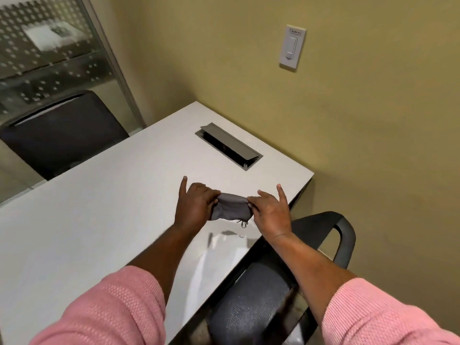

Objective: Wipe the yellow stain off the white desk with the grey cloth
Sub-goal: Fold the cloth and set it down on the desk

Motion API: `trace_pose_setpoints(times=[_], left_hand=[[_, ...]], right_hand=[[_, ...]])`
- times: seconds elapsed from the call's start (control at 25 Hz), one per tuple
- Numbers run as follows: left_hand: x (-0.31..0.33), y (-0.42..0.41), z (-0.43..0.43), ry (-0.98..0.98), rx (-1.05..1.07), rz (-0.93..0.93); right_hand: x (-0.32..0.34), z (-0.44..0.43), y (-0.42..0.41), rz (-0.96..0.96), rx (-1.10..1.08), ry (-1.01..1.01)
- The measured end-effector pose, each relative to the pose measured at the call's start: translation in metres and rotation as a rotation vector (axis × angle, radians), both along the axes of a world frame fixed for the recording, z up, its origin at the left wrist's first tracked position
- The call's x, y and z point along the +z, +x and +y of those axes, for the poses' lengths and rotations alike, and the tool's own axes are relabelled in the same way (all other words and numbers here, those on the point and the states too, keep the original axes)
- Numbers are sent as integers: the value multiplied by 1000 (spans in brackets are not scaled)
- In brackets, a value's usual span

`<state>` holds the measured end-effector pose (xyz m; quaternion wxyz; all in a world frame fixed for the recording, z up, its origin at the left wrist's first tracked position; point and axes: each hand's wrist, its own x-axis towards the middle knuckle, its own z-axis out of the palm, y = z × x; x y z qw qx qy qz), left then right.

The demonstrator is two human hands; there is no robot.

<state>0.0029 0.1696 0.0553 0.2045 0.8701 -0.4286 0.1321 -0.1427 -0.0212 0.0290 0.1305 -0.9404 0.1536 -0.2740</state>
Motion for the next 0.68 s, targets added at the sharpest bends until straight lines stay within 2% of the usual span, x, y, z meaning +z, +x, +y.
trace_pose_setpoints(times=[0.32, 0.52, 0.6, 0.68], left_hand=[[-47, 55, -111, 123, -71, 48], [-96, 88, -172, 299, -137, 78], [-112, 95, -194, 359, -157, 98], [-120, 98, -212, 382, -163, 113]], right_hand=[[-54, -82, 40, 55, -182, 120], [-103, -113, 62, 179, -328, 180], [-120, -125, 69, 217, -367, 146], [-125, -139, 74, 317, -421, 193]])
